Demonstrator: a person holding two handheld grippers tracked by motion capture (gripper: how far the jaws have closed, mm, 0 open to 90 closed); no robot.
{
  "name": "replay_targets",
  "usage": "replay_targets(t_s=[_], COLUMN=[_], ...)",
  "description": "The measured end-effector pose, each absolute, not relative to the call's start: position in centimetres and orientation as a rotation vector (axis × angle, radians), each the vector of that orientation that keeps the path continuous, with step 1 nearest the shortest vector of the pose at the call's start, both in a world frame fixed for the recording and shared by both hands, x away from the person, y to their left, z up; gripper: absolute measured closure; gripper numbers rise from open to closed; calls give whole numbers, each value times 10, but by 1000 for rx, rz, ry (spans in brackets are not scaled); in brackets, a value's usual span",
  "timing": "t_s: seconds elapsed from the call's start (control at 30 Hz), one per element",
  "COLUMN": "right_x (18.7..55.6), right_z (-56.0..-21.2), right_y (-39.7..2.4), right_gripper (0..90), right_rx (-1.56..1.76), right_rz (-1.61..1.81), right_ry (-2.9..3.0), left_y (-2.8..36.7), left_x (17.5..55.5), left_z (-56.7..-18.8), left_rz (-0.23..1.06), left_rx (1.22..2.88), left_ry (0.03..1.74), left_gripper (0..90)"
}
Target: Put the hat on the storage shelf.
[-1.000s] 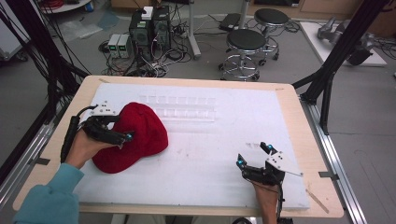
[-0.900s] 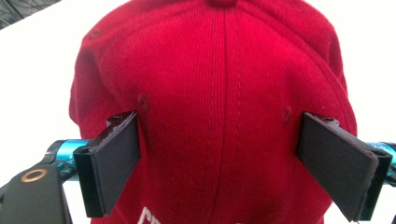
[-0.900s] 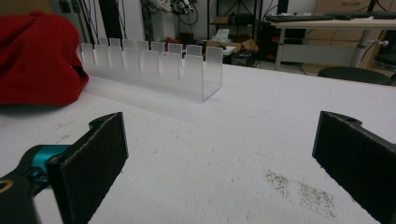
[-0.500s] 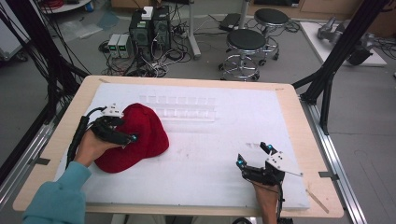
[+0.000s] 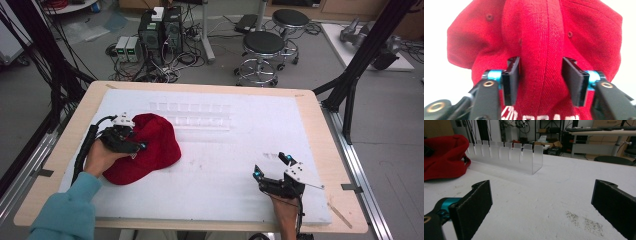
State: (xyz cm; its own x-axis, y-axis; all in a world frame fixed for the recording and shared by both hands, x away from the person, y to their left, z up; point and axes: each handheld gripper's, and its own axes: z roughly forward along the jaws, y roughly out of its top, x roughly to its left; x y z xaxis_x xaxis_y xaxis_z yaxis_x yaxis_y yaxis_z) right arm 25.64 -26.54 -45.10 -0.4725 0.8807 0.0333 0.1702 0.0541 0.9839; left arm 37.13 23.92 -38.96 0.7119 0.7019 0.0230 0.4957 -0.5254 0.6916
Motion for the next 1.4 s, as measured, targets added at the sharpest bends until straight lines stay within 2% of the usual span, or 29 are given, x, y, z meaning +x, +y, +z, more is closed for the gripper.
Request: replay_targets(t_s=[0.07, 0.17, 0.33, 0.43, 1.0, 1.4], right_x=[257, 257, 257, 257, 258, 260], right_z=[-451, -451, -451, -451, -450, -449], right_y=[-265, -266, -266, -266, -267, -263], right_gripper=[21, 21, 21, 21, 21, 21], right_rx=[1058, 1058, 1055, 1053, 1078, 1085], right_rz=[1468, 1467, 1467, 1467, 1477, 1422], right_ry=[1712, 1712, 1710, 1710, 1710, 1724], left_y=[241, 242, 244, 246, 250, 243], left_x=[371, 370, 367, 366, 357, 351], left_z=[-389, -387, -384, -381, -362, -338], left_rz=[396, 394, 416, 397, 384, 387], left_rx=[2231, 2226, 2235, 2194, 2062, 1933], left_ry=[913, 901, 874, 885, 865, 781], left_gripper=[613, 658, 784, 805, 819, 820])
